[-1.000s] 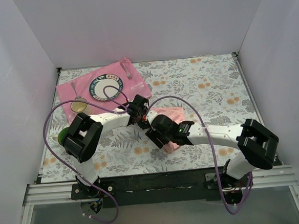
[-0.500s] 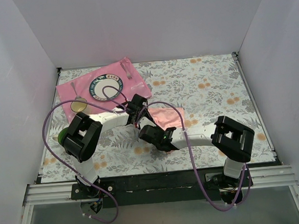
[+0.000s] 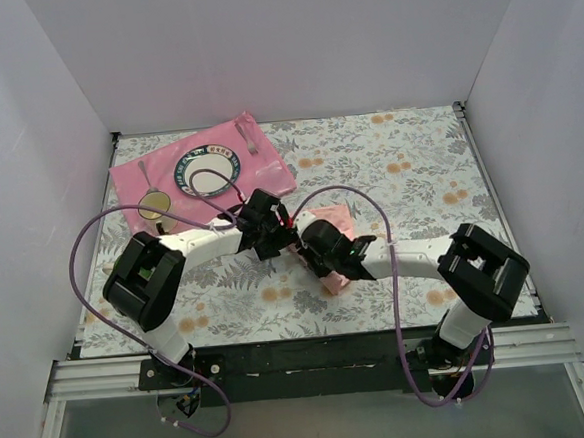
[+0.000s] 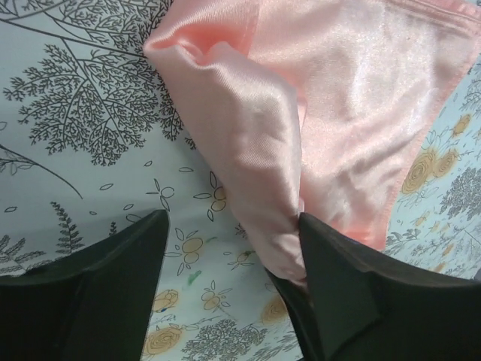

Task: Fold the napkin, place the utensils inside, and roll it up
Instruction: Roll the napkin with the utensil

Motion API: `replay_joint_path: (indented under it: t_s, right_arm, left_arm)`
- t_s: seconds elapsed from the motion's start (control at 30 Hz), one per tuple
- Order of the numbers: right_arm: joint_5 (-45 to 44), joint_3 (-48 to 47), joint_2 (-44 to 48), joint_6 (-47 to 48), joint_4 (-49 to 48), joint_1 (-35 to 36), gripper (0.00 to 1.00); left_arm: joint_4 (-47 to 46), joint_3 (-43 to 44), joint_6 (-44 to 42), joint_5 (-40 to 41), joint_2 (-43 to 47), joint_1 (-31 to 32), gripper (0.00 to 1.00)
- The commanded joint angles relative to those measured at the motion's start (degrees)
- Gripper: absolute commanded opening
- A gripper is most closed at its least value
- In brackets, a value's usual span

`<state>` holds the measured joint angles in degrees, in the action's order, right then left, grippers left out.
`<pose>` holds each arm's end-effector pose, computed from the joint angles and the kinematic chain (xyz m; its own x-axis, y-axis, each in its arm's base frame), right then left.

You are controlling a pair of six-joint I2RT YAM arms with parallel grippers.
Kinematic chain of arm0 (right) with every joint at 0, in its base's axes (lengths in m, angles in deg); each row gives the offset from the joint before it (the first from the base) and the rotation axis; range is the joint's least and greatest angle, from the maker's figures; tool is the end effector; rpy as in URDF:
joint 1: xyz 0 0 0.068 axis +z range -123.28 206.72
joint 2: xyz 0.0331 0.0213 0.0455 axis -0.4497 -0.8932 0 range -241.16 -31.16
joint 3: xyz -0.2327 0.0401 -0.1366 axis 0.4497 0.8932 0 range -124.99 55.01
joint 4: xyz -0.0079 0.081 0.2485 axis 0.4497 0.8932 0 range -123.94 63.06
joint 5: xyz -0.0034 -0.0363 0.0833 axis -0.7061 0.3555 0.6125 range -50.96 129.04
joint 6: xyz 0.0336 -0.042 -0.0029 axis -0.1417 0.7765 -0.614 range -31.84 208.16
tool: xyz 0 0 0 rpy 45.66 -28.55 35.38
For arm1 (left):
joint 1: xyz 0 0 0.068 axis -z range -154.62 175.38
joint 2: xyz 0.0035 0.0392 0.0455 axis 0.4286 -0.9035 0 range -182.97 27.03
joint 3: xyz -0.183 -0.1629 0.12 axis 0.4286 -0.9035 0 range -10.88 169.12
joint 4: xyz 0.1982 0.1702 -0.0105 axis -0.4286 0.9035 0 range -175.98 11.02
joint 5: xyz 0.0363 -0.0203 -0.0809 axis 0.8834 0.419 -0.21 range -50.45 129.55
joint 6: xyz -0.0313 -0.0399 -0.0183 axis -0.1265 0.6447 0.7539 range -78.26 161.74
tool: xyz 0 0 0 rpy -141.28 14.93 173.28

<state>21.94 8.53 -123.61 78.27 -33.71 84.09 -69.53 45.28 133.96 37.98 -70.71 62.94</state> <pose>0.1812 0.2634 0.1648 -0.5028 -0.4809 -0.7183 -0.6180 0.7810 -0.0903 0.2664 -0.2059 0.1645 -0.5944 -0.8030 0.0437 -0.6960 0.4864 -0.5283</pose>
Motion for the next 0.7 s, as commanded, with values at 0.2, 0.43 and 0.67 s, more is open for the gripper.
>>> replay_joint_path:
  t_s: [0.2, 0.43, 0.67]
  right_arm:
    - [42.1, 5.8, 0.2, -7.2, -9.6, -16.8, 0.02]
    - [62.1, 7.5, -7.6, -15.6, -21.1, -24.8, 0.01]
    - [72.0, 9.3, -12.0, -21.0, -30.5, -29.6, 0.01]
  left_arm:
    - [-0.4, -1.0, -3.5, 1.7, 6.8, -0.1, 0.77]
    - [-1.2, 0.1, 1.4, 0.0, 1.0, 2.3, 0.81]
    - [5.5, 6.7, 3.0, 6.9, -6.2, 3.2, 0.77]
